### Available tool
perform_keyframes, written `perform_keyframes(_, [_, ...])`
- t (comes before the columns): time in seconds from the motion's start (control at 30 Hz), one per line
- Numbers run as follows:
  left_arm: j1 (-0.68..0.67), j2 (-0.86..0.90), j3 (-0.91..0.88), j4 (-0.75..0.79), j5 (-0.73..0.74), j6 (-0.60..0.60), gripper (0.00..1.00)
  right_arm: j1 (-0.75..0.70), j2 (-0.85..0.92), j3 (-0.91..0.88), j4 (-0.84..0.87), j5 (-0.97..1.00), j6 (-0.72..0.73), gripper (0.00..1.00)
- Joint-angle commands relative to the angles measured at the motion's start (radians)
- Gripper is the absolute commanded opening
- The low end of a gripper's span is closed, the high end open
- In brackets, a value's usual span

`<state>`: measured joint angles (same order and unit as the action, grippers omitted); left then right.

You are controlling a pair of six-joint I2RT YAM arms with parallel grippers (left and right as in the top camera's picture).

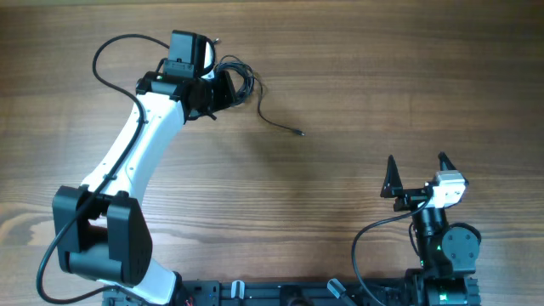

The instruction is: Untangle cables

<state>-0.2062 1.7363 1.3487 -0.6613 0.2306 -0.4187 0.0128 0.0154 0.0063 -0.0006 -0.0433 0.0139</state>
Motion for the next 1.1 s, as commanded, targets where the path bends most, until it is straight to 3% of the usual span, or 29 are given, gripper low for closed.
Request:
perform_keyframes(0.0, [-0.002, 0.011, 0.006, 0.000, -0.016, -0.009, 0.13, 0.006, -0.008, -0.001, 0.003, 0.017, 0.012, 1.00])
perform_keyframes(0.13, [-0.011, 0.015, 0.005, 0.000, -0.016, -0.009, 0.24, 0.006, -0.008, -0.001, 0.003, 0.017, 0.012, 1.00])
perform_keyframes(0.2, [-0.023, 0.022, 0.004, 0.000, -0.016, -0.009, 0.40, 0.006, -0.008, -0.001, 0.003, 0.017, 0.012, 1.00])
perform_keyframes(0.3, [-0.041, 0.039, 0.003, -0.001, -0.016, -0.009, 0.52, 0.006, -0.008, -0.001, 0.003, 0.017, 0.013, 1.00])
perform_keyframes(0.33, [-0.048, 0.045, 0.003, -0.002, -0.016, -0.009, 0.63, 0.006, -0.008, -0.001, 0.003, 0.017, 0.012, 1.00])
perform_keyframes(0.37, [-0.056, 0.052, 0.003, -0.004, -0.016, -0.009, 0.88, 0.006, -0.008, -0.001, 0.003, 0.017, 0.013, 1.00])
perform_keyframes(0.43, [-0.073, 0.072, 0.003, -0.002, -0.016, -0.010, 0.99, 0.006, -0.008, -0.001, 0.003, 0.017, 0.012, 1.00])
perform_keyframes(0.77, [-0.093, 0.138, 0.003, 0.030, -0.029, -0.016, 0.98, 0.006, -0.008, -0.001, 0.003, 0.017, 0.012, 1.00])
perform_keyframes(0.93, [-0.093, 0.175, 0.003, 0.031, -0.076, -0.017, 0.75, 0.006, -0.008, -0.001, 0.003, 0.017, 0.013, 1.00])
perform_keyframes(1.07, [-0.092, 0.196, 0.003, 0.055, -0.180, -0.054, 0.70, 0.006, -0.008, -0.001, 0.003, 0.017, 0.012, 1.00])
